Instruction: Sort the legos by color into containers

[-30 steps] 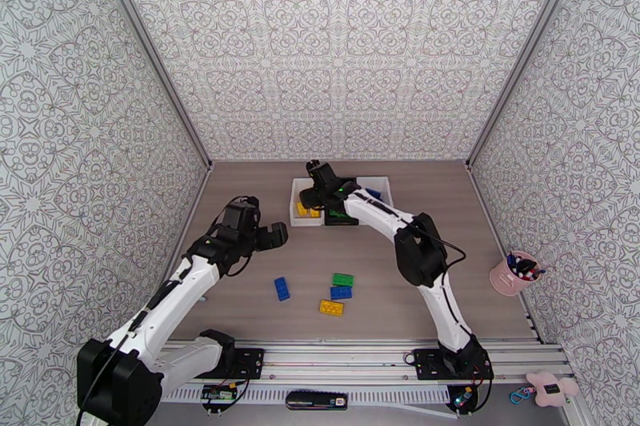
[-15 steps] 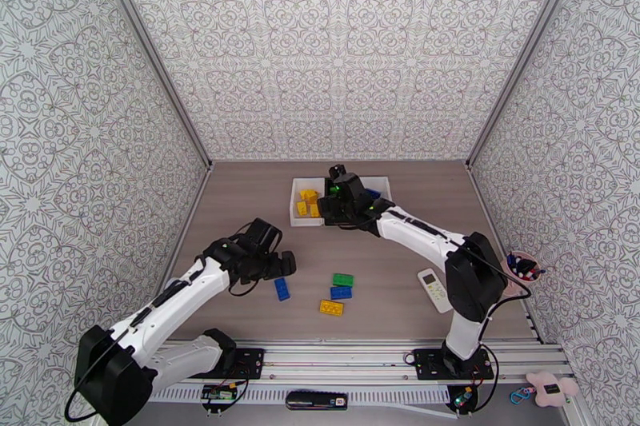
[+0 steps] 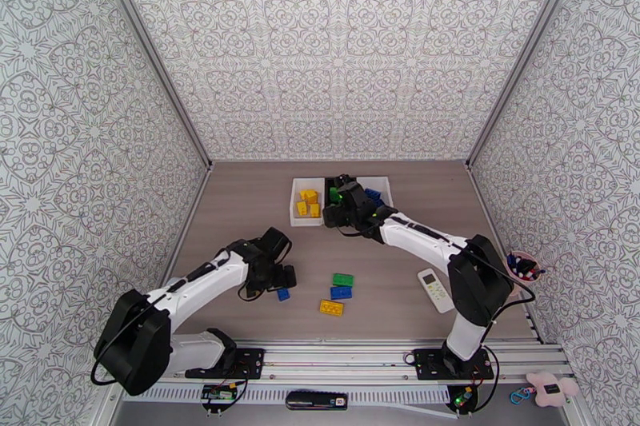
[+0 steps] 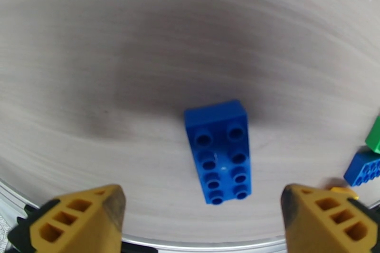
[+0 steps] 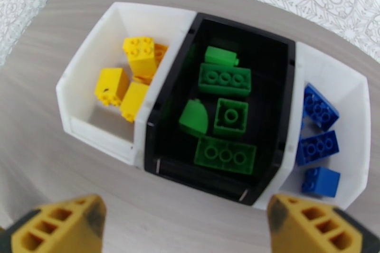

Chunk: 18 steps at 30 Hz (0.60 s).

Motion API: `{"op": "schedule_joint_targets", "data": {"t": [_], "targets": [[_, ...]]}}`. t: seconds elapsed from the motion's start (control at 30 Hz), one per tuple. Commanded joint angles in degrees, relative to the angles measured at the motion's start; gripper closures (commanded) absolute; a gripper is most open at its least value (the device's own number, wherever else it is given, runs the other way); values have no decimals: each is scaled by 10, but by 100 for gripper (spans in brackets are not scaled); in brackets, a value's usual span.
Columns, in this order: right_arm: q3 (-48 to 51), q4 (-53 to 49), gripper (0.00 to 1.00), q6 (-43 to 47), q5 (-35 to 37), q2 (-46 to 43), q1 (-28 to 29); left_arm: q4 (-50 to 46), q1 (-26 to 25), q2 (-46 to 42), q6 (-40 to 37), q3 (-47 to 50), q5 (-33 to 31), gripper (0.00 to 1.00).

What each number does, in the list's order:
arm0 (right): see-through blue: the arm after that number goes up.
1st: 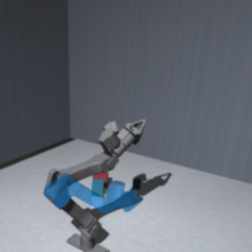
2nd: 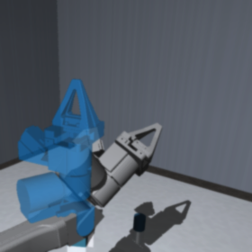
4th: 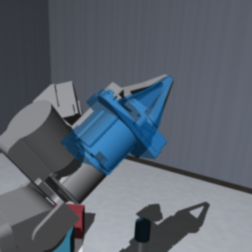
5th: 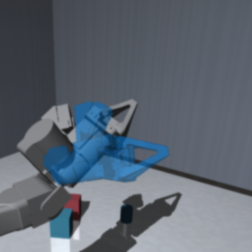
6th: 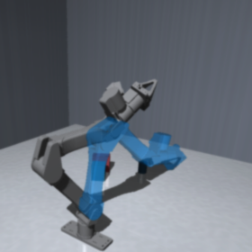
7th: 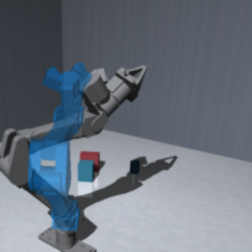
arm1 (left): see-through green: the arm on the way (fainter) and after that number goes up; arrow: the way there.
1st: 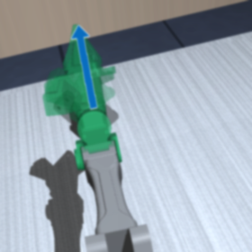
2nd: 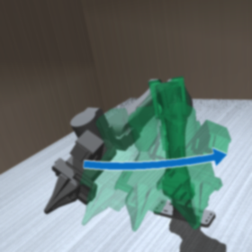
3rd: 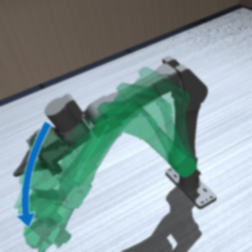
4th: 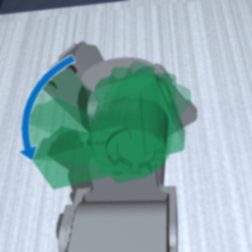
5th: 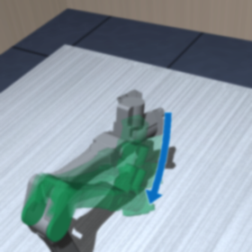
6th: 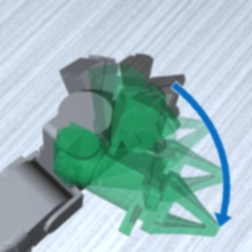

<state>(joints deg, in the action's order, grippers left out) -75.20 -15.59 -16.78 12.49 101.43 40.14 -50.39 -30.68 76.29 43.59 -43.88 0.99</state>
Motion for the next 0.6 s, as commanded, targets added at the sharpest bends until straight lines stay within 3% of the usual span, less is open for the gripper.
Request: {"op": "schedule_joint_targets", "data": {"t": [0.0, 0.3, 0.47, 0.57], "targets": [[9, -15, 7, -10, 11, -16, -2, 15, -4, 18, 10, 11, 0, 12], [4, -17, 8, -19, 3, -16, -2, 30, -6, 61, 9, 12, -2, 25], [7, -17, 8, -19, 4, -15, -2, 37, -10, 58, 1, 13, -4, 43], [7, -17, 8, -16, 8, -14, -2, 36, -10, 60, -3, 13, -1, 48]]}}
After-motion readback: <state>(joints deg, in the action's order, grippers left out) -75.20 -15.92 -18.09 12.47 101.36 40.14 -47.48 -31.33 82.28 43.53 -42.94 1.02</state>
